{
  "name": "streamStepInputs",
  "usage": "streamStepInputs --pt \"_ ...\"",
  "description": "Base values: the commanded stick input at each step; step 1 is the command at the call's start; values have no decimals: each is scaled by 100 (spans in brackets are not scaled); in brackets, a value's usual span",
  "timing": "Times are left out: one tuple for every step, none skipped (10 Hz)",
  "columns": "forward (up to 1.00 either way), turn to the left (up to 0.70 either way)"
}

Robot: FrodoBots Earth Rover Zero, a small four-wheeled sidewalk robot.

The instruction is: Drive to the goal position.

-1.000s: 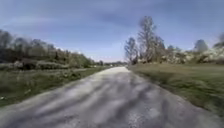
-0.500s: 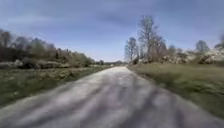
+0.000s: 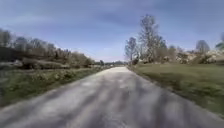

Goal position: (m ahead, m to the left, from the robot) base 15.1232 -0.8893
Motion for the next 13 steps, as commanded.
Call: streamStepInputs --pt "85 0" --pt "85 0" --pt "85 0" --pt "85 0" --pt "85 0" --pt "85 0" --pt "85 0" --pt "85 0" --pt "85 0" --pt "85 0" --pt "85 0" --pt "85 0" --pt "85 0"
